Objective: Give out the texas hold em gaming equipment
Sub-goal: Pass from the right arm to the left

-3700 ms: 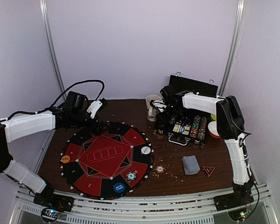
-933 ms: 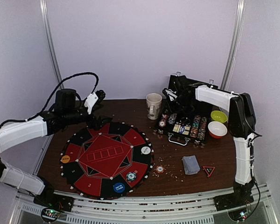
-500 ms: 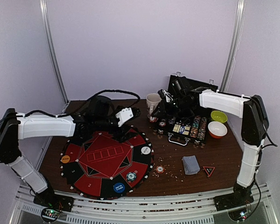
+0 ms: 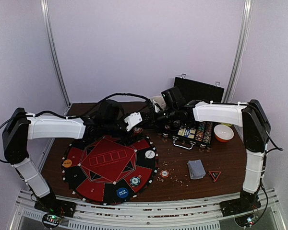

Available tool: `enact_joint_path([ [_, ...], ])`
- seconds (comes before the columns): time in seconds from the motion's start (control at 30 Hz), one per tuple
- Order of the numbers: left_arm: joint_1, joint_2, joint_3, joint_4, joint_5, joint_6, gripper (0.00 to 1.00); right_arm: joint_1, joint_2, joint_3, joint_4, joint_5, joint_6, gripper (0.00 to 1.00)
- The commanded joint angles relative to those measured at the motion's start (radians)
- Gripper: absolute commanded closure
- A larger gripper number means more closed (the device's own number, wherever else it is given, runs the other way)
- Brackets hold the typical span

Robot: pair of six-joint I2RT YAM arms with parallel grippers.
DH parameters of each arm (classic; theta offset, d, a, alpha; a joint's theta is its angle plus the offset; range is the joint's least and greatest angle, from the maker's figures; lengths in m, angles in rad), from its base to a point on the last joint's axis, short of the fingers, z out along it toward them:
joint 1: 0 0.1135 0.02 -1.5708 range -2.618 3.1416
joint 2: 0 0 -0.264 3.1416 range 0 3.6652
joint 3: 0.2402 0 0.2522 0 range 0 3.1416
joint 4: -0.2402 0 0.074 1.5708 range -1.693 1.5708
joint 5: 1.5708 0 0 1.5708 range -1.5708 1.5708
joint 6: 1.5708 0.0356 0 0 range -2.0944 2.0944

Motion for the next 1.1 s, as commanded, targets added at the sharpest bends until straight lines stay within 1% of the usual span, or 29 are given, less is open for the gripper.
enact_joint_path([
  [0.0,-0.003,0.027,0.052,-0.005,-0.050,-0.045,0.34,0.005,0.011,-0.010,0.066,-0.030,0.032,1.00],
  [0.07,-0.004,0.036,0.064,-0.015,-0.051,-0.049,0.37,0.005,0.013,-0.010,0.067,-0.031,0.032,1.00],
  [0.17,-0.003,0.050,0.080,-0.024,-0.070,-0.051,0.48,0.007,0.019,-0.006,0.068,-0.036,0.033,1.00],
  [0.37,0.007,0.055,0.080,-0.031,-0.099,-0.036,0.48,0.007,0.014,0.000,0.060,-0.033,0.028,1.00],
  [0.53,0.010,0.059,0.096,-0.044,-0.079,-0.026,0.66,0.009,0.016,0.002,0.059,-0.037,0.028,1.00],
  [0.57,0.011,0.057,0.096,-0.043,-0.073,-0.026,0.71,0.010,0.014,0.003,0.061,-0.037,0.028,1.00],
  [0.7,0.010,0.047,0.090,-0.026,-0.061,-0.029,1.00,0.010,0.016,0.007,0.063,-0.039,0.026,1.00],
  [0.83,0.011,0.043,0.091,-0.037,-0.055,-0.045,1.00,0.011,0.019,0.004,0.062,-0.037,0.023,1.00],
  [0.9,0.012,0.052,0.109,-0.077,-0.072,-0.068,1.00,0.009,0.017,0.005,0.050,-0.023,0.010,0.87],
  [0.93,0.015,0.059,0.121,-0.121,-0.080,-0.086,1.00,0.009,0.017,0.008,0.038,-0.010,-0.001,0.74],
  [0.97,0.020,0.068,0.135,-0.159,-0.084,-0.105,1.00,0.009,0.017,0.015,0.019,0.005,-0.013,0.66],
  [1.03,0.032,0.077,0.147,-0.223,-0.089,-0.138,1.00,0.006,0.019,0.026,-0.008,0.018,-0.033,0.55],
  [1.07,0.038,0.078,0.145,-0.249,-0.089,-0.152,1.00,0.004,0.019,0.029,-0.008,0.018,-0.035,0.51],
])
